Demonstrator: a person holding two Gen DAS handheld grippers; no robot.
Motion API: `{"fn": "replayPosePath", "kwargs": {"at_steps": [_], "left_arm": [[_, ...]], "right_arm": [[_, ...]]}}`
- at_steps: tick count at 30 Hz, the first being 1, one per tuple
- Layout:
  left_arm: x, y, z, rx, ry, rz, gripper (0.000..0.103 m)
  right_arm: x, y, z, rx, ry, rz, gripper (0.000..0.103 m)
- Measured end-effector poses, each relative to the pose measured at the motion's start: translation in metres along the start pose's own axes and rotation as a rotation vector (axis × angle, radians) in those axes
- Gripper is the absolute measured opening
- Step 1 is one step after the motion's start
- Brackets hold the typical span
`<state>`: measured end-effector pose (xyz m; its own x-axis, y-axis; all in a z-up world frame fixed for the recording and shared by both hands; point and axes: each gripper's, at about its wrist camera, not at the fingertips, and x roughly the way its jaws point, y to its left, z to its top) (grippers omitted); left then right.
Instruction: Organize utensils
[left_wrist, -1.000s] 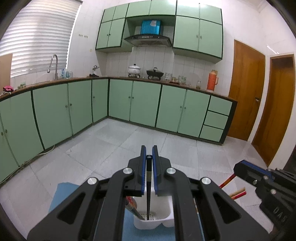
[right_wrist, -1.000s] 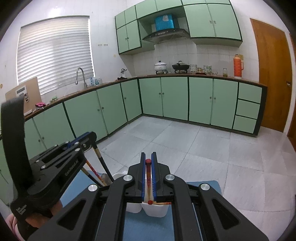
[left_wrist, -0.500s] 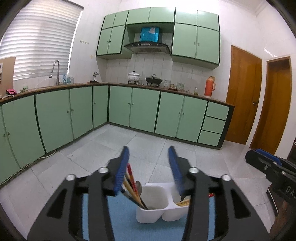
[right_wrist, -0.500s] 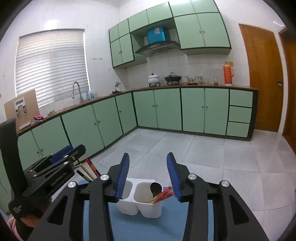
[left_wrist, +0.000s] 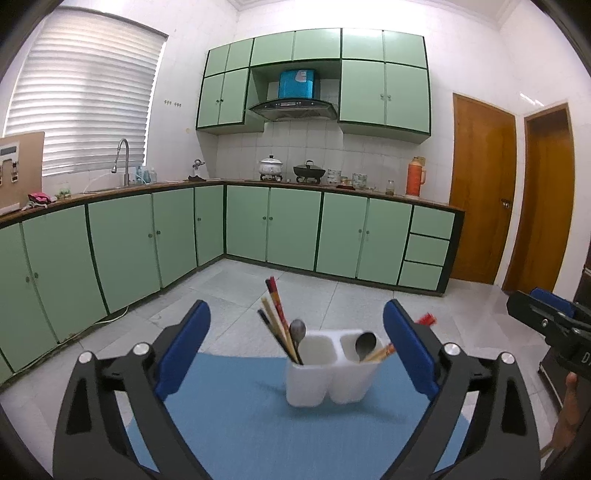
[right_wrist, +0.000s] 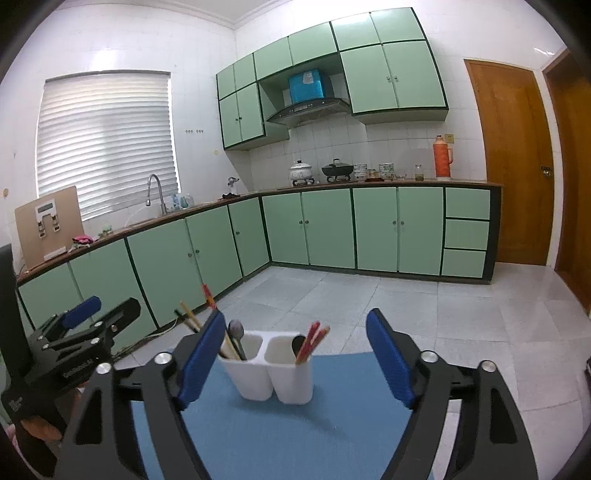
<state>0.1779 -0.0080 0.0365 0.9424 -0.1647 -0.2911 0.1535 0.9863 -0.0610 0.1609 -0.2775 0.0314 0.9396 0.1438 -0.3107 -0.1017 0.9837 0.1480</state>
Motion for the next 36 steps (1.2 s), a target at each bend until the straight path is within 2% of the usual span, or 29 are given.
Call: {"fn": "replayPosePath", "kwargs": {"at_steps": [10, 13, 22, 36], "left_arm": [[-0.053, -0.006, -0.031, 0.036, 0.039, 0.012, 0.097], [-0.065, -0.008, -0.036, 0.045, 0.048, 0.012, 0.097], [-0.103, -0.011, -0.046, 0.061, 0.052, 0.004, 0.097], [-0.129, -0.016, -0.042, 0.057, 0.026, -0.012, 0.097]], "right_arm": [[-0.045, 0.011, -0.032, -0.010, 0.030, -0.004, 0.097], [-0.054, 0.015, -0.040, -0.003, 0.064, 0.021, 0.097], [-0.084, 0.033, -0.050, -0.032, 0.055, 0.051, 0.097], [-0.105, 0.040, -0.053, -0.053, 0.032, 0.049, 0.097]]}}
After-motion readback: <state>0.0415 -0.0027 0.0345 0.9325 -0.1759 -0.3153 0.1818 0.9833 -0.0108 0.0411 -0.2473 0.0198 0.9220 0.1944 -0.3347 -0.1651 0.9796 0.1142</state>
